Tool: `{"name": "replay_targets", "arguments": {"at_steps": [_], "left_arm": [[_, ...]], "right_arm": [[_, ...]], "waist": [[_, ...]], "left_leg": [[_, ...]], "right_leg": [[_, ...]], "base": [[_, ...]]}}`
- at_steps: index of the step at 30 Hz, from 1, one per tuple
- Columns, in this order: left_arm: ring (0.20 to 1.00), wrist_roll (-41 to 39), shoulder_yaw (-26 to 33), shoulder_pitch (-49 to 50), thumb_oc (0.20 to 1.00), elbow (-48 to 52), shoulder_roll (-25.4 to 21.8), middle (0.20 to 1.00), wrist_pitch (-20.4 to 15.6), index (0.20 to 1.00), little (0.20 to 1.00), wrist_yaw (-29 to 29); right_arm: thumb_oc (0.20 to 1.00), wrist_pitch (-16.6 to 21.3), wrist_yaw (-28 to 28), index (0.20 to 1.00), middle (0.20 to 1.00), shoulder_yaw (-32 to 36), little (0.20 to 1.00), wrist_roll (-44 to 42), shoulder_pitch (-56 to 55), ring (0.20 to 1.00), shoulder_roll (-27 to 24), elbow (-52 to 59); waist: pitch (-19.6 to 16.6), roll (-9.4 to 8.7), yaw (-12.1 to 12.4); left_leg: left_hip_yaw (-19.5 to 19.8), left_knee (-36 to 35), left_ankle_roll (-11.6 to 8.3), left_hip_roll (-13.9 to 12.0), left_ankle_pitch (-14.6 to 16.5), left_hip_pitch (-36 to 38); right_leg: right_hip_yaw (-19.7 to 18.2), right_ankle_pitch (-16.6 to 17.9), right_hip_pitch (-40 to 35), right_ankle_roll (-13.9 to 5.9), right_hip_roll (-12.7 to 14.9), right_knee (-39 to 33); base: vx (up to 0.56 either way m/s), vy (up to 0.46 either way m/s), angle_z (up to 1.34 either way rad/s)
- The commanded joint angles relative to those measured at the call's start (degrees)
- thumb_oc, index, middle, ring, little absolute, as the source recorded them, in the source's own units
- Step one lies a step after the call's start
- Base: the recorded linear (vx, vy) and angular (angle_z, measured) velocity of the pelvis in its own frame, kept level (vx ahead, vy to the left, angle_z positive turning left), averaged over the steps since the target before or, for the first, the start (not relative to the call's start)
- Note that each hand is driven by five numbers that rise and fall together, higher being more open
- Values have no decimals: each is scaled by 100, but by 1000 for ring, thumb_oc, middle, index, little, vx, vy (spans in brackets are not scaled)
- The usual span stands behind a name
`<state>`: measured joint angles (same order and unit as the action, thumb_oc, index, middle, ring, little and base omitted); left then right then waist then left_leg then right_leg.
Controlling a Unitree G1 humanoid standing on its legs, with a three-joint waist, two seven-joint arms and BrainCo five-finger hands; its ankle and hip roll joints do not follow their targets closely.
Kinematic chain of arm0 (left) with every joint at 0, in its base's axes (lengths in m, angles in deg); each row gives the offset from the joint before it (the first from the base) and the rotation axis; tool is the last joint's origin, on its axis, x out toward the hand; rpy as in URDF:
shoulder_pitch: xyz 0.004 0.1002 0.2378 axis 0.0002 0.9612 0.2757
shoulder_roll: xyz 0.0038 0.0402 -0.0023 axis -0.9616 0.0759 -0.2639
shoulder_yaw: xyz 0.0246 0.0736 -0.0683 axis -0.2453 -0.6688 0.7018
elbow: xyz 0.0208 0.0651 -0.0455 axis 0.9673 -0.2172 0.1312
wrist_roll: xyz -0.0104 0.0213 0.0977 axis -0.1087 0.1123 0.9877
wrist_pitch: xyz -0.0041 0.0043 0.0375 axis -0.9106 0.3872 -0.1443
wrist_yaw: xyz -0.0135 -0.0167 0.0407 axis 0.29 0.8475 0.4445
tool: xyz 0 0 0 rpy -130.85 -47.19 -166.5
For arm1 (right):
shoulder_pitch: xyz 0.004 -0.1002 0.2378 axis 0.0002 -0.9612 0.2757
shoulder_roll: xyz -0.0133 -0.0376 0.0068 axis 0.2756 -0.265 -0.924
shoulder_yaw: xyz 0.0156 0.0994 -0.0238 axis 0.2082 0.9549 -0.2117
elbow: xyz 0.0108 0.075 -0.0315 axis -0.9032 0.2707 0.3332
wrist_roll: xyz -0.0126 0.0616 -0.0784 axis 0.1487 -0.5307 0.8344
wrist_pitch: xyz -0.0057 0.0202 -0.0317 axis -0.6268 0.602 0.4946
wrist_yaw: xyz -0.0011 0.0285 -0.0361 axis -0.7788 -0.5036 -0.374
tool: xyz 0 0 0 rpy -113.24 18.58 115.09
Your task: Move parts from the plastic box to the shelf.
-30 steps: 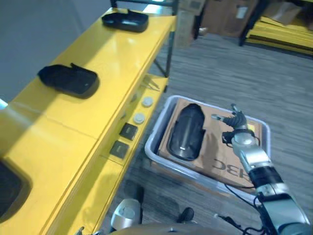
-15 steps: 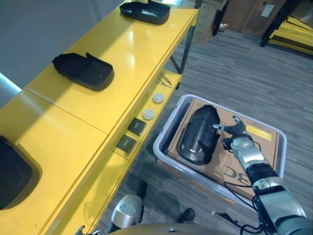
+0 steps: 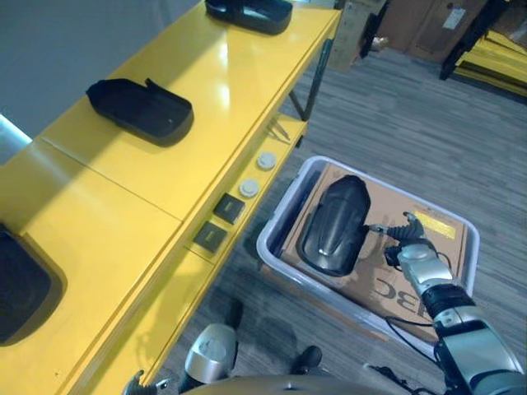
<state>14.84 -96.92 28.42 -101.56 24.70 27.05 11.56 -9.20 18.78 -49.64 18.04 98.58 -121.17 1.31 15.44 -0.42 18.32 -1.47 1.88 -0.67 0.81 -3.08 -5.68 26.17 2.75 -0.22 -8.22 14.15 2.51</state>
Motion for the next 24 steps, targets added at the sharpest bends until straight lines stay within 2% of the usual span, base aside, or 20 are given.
{"name": "replay_targets", "arguments": {"at_steps": [1, 6, 14, 20, 24], "left_arm": [[1000, -147, -246, -82, 1000, -111, -261, 1000, -76, 1000, 1000, -28], [1000, -173, -333, -118, 1000, -98, -225, 1000, -149, 1000, 1000, 30], [1000, -212, -460, -131, 1000, -16, -182, 1000, -155, 1000, 1000, 77], [1000, -301, -460, -159, 1000, -50, -177, 1000, -185, 1000, 1000, 56], [1000, -403, -457, -199, 1000, -54, -111, 1000, -217, 1000, 1000, 47]], "right_arm": [[1000, 220, -40, 1000, 1000, -289, 1000, 84, 208, 1000, -280, -37], [1000, 281, -48, 1000, 1000, -413, 1000, 71, 339, 1000, -192, -235], [1000, 137, -68, 1000, 1000, -598, 1000, 48, 331, 1000, -34, -499], [1000, -74, -201, 1000, 1000, -771, 1000, 7, 273, 1000, 172, -791], [1000, -355, -328, 1000, 1000, -1013, 1000, 202, 36, 1000, 471, -911]], "waist": [[-180, 86, 161], [-93, 106, 214], [-9, 92, 269], [28, 60, 300], [49, 44, 299]], "left_leg": [[66, 274, -149, -292, 340, -273], [137, 300, -145, -247, 327, -371], [210, 370, -142, -210, 334, -484], [240, 377, -145, -198, 341, -514], [251, 386, -132, -180, 346, -535]], "right_leg": [[-356, -303, 257, -212, 253, 478], [-355, -307, 309, -197, 246, 477], [-371, -323, 375, -180, 229, 505], [-378, -329, 377, -170, 198, 485], [-418, -336, 411, -167, 186, 509]], "base": [[-46, 15, 5], [-53, 10, 8], [-20, 0, 4], [-10, 0, 3], [-4, 9, 2]]}}
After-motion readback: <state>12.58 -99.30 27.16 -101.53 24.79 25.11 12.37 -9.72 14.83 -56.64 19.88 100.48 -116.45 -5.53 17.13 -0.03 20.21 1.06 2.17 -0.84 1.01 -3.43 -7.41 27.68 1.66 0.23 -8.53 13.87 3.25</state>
